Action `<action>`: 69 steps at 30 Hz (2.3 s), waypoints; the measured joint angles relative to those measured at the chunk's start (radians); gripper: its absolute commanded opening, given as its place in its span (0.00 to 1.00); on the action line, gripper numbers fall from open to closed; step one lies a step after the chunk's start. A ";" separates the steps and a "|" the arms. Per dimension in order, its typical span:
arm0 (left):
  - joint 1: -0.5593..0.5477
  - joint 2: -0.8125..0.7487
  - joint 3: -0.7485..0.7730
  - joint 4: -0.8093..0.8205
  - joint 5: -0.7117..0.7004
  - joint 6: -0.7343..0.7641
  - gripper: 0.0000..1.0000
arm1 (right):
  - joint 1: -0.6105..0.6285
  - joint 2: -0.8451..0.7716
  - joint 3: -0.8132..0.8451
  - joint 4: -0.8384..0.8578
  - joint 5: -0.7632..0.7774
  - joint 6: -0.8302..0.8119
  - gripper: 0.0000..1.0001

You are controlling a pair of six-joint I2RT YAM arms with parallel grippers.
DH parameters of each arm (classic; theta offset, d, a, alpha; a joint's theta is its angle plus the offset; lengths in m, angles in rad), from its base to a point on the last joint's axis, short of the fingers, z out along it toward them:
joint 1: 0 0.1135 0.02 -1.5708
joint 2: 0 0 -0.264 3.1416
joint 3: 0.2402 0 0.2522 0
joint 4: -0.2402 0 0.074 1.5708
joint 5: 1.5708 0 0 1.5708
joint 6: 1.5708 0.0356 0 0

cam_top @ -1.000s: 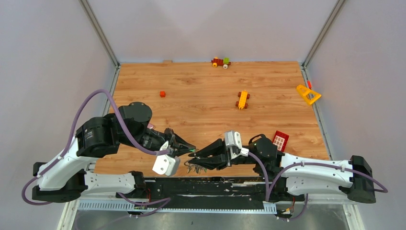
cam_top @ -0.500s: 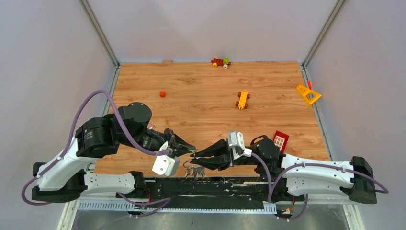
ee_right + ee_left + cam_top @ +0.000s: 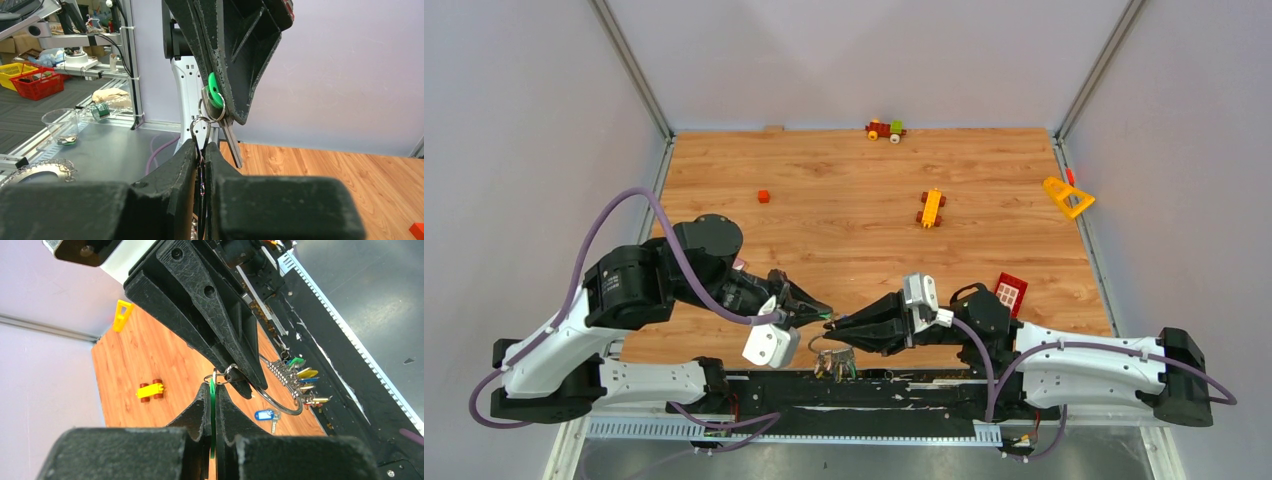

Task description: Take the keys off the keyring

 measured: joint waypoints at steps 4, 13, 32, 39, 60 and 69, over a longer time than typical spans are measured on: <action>0.000 -0.002 -0.009 0.007 0.000 0.000 0.00 | 0.000 -0.003 -0.002 -0.001 0.003 0.005 0.00; 0.000 -0.023 -0.045 0.026 -0.098 -0.003 0.00 | 0.000 -0.021 0.010 -0.092 0.075 0.010 0.00; 0.000 -0.059 -0.157 0.209 -0.488 -0.023 0.00 | 0.000 0.060 0.335 -0.643 0.552 0.048 0.00; 0.001 -0.101 -0.266 0.325 -0.575 -0.053 0.00 | 0.006 0.161 0.512 -0.867 0.742 0.075 0.00; 0.001 -0.145 -0.456 0.552 -0.615 -0.100 0.00 | 0.013 0.183 0.599 -1.034 0.896 0.141 0.00; 0.001 -0.138 -0.501 0.629 -0.579 -0.111 0.00 | 0.013 0.097 0.526 -1.005 0.885 0.151 0.00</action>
